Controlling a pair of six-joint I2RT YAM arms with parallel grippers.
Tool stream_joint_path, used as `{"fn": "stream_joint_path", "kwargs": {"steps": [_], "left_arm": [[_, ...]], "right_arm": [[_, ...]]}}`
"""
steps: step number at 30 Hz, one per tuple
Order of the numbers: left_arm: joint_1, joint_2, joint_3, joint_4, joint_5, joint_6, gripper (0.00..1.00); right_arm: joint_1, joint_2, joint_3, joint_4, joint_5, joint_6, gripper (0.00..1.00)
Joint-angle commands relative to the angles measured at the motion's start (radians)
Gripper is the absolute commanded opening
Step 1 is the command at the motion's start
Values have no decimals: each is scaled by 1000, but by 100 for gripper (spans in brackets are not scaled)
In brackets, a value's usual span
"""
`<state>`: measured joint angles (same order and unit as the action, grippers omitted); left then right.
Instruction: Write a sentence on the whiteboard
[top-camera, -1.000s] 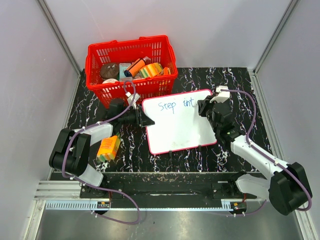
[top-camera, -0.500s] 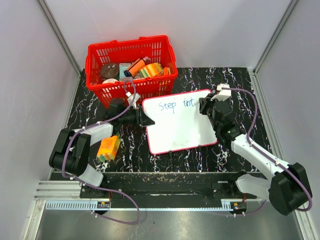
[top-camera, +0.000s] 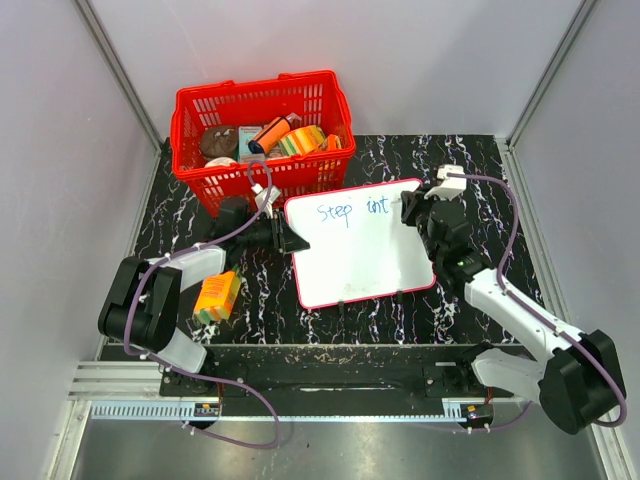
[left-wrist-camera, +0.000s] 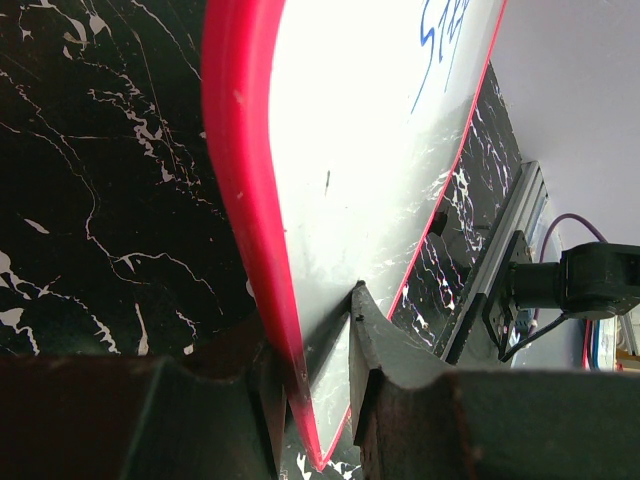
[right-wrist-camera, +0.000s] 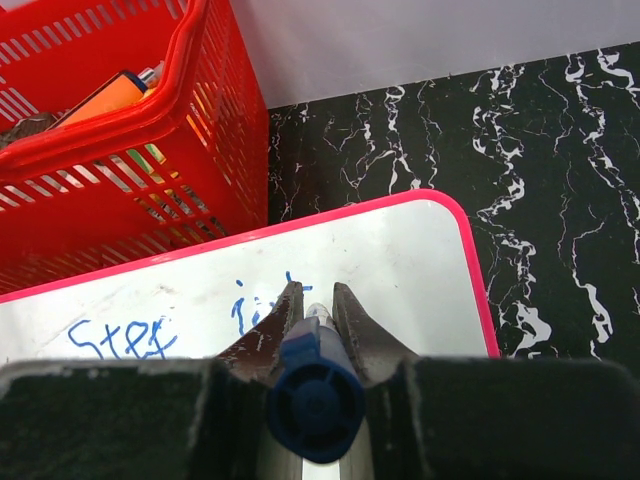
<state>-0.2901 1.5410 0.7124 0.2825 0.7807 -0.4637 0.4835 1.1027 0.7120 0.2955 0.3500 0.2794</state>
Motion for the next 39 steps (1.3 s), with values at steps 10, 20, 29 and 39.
{"fn": "stream_joint_path", "kwargs": {"steps": [10, 20, 29, 39], "left_arm": [[-37, 44, -10, -88, -201, 175, 0], [-37, 45, -10, -86, -199, 174, 0], [-38, 44, -8, -86, -199, 175, 0], [-38, 44, -8, -89, -201, 175, 0]], "right_arm": [[-13, 54, 60, 39, 46, -11, 0], [-19, 66, 55, 53, 72, 0, 0], [-22, 91, 60, 57, 46, 10, 0], [-22, 77, 43, 45, -6, 10, 0]]}}
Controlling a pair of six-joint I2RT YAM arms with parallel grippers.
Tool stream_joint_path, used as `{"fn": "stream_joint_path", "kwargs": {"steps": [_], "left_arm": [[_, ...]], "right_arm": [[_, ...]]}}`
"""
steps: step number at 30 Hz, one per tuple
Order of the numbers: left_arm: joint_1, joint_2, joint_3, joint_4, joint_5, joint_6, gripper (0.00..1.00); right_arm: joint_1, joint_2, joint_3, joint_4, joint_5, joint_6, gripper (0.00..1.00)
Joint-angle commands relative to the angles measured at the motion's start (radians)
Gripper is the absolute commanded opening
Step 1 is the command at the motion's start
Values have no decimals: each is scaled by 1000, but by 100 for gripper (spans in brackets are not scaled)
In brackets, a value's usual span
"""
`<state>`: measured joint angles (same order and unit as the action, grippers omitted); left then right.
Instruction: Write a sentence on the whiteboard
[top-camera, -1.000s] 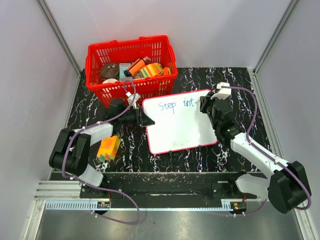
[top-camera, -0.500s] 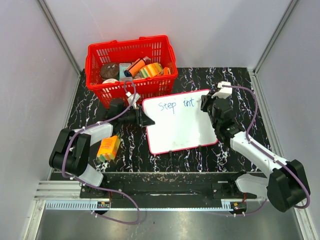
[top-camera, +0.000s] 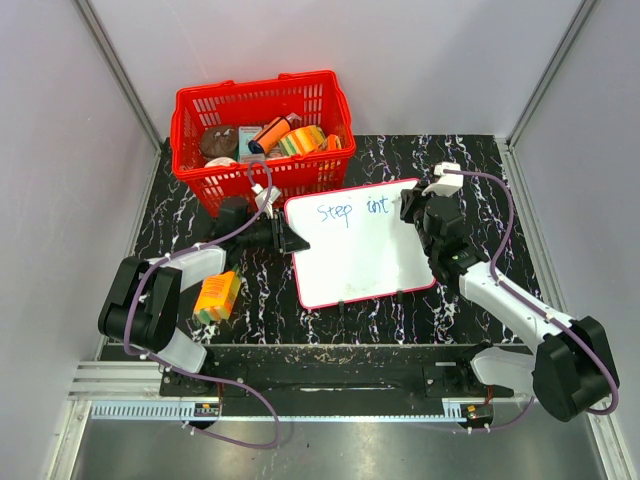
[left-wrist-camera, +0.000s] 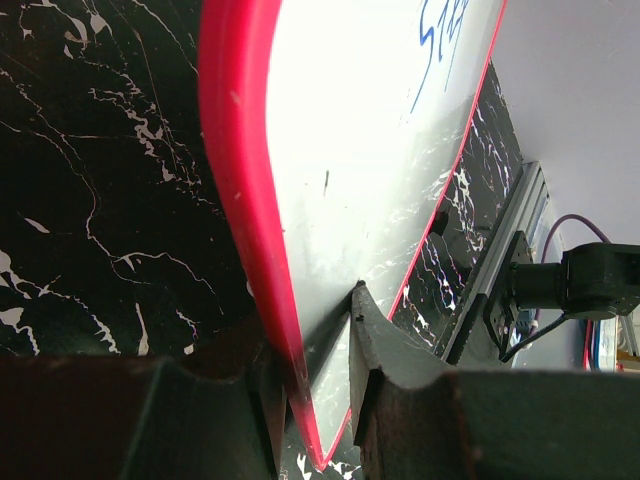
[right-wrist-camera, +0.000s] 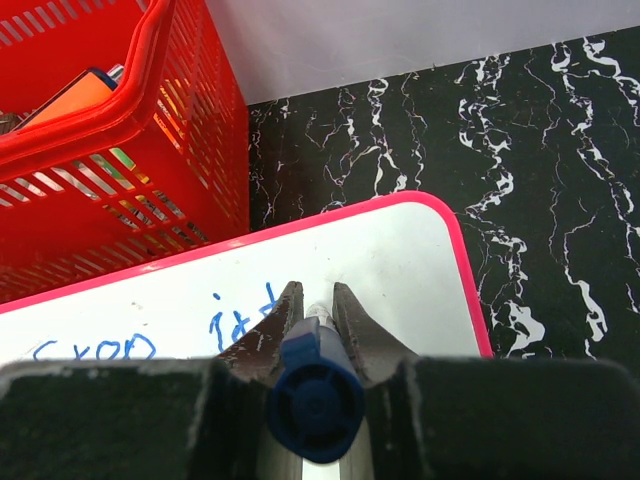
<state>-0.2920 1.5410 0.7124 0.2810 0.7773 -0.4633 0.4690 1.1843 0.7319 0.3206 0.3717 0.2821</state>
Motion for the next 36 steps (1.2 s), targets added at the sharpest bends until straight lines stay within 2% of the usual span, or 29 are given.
{"fn": "stream_joint_path", "kwargs": {"steps": [1, 19, 36], "left_arm": [[-36, 45, -8, -88, -197, 175, 0], [-38, 47, -7, -89, -197, 178, 0], [-39, 45, -7, -89, -200, 176, 0]], "right_arm": [[-7, -6, 20, 20, -31, 8, 0], [-7, -58, -37, -25, -54, 15, 0], [-6, -48, -14, -15, 59, 9, 0]]}}
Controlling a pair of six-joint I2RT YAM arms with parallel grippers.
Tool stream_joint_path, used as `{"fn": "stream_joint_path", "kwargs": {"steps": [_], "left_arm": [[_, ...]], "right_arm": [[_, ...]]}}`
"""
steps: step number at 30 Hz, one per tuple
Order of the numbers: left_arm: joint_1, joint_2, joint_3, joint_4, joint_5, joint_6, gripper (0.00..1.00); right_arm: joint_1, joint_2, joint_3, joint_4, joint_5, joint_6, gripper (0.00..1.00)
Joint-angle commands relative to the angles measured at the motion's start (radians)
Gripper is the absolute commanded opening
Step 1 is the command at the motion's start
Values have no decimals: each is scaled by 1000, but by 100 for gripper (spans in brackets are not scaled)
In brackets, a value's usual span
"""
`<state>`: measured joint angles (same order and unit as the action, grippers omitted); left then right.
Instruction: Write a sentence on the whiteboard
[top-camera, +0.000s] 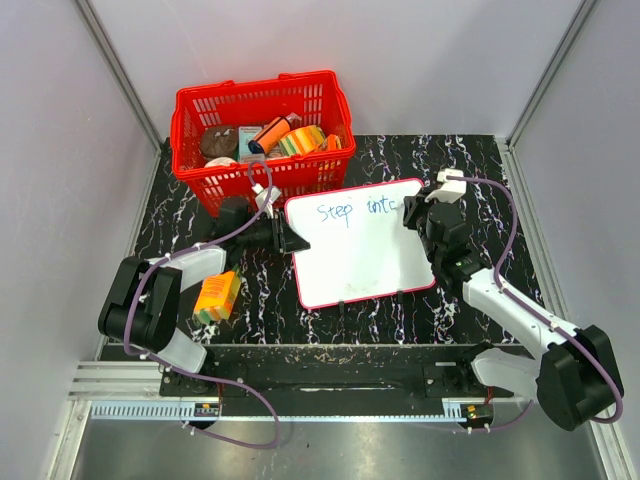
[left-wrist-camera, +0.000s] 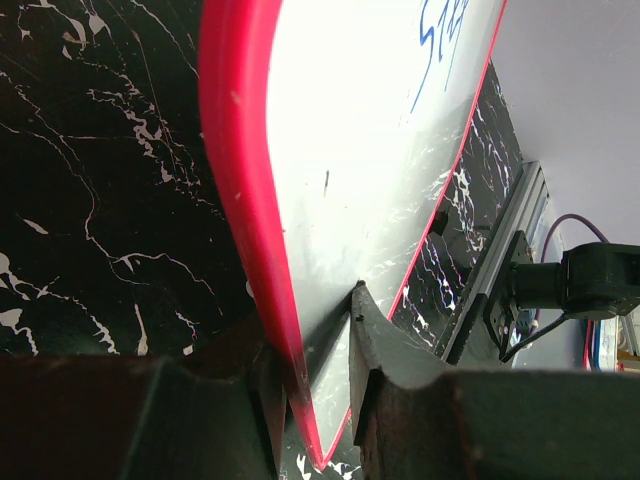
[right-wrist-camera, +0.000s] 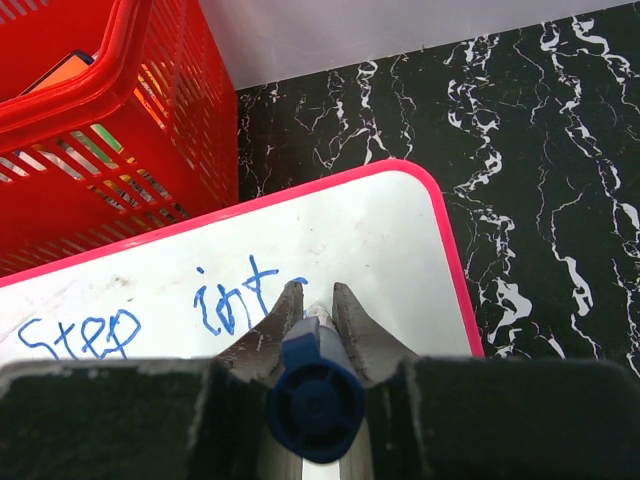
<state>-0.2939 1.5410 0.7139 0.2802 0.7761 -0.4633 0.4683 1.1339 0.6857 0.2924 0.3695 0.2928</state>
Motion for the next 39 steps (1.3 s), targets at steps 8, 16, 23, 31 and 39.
{"fn": "stream_joint_path", "kwargs": {"steps": [8, 16, 23, 31, 39], "left_arm": [[-37, 47, -8, -90, -199, 178, 0], [-37, 45, -7, -90, -199, 176, 0], [-39, 47, -7, -91, -201, 178, 0], [-39, 48, -7, -92, -199, 178, 0], [-39, 47, -5, -92, -202, 178, 0]], "right_arm": [[-8, 33, 71, 37, 40, -3, 0], [-8, 47, 80, 51, 36, 2, 0], [-8, 29, 75, 53, 9, 5, 0], [-7, -104, 51, 27, -27, -1, 0], [1, -114, 60, -12, -95, 9, 0]]}}
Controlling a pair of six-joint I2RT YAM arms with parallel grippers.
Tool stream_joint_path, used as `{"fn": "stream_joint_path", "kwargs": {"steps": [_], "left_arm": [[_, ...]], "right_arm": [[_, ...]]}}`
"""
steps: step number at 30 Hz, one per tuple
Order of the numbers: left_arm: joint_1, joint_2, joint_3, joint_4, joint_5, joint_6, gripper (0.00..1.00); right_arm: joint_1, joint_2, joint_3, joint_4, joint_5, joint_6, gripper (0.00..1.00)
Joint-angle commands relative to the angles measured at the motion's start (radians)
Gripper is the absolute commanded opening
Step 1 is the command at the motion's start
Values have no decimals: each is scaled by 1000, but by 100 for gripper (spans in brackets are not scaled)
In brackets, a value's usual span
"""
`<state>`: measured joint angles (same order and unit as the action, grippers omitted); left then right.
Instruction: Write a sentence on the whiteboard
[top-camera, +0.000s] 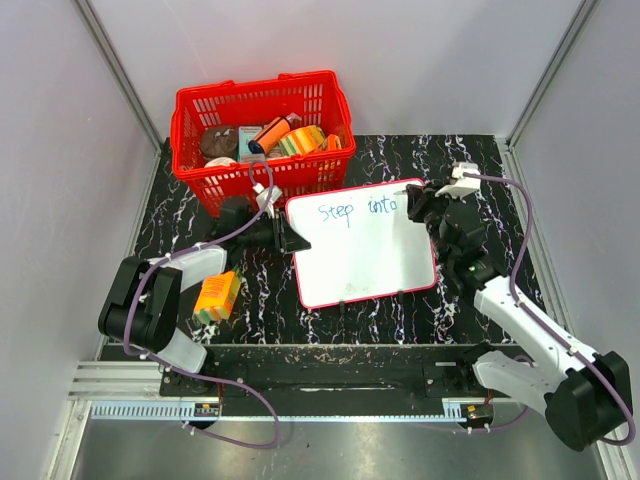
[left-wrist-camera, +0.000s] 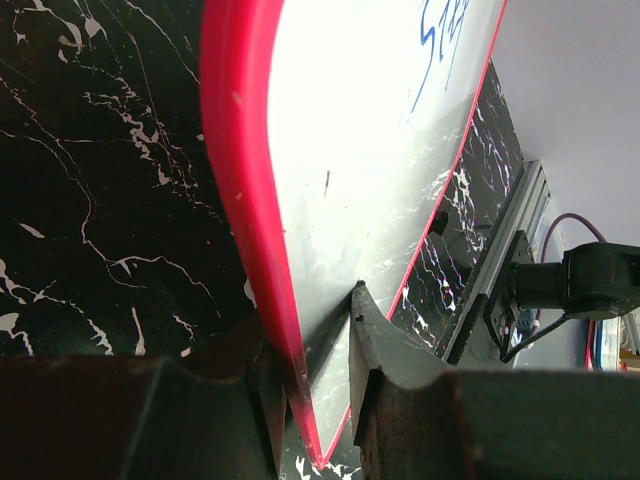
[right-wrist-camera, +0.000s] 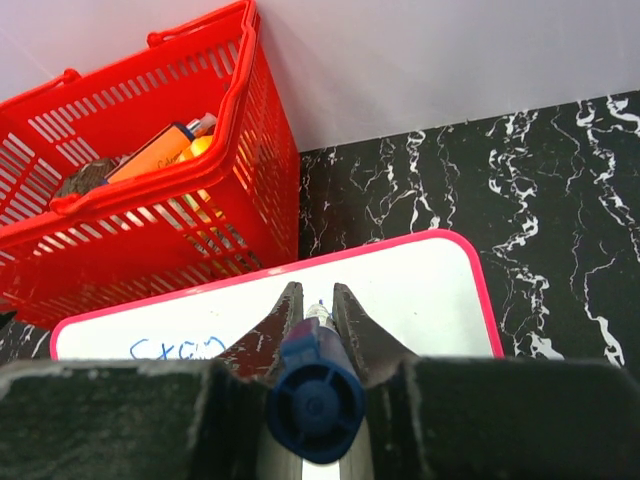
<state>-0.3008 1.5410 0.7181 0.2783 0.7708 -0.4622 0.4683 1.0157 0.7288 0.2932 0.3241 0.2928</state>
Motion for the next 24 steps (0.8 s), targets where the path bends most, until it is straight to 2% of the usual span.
{"fn": "stream_joint_path", "kwargs": {"steps": [1, 12, 24], "left_arm": [[-32, 48, -9, -90, -197, 177, 0], [-34, 47, -9, -91, -200, 177, 0], [-34, 56, -2, -102, -208, 177, 0]], "right_arm": [[16, 6, 12, -9, -49, 9, 0], [240, 18, -15, 17, 35, -55, 0], [506, -12, -115, 89, 253, -199, 0]]}}
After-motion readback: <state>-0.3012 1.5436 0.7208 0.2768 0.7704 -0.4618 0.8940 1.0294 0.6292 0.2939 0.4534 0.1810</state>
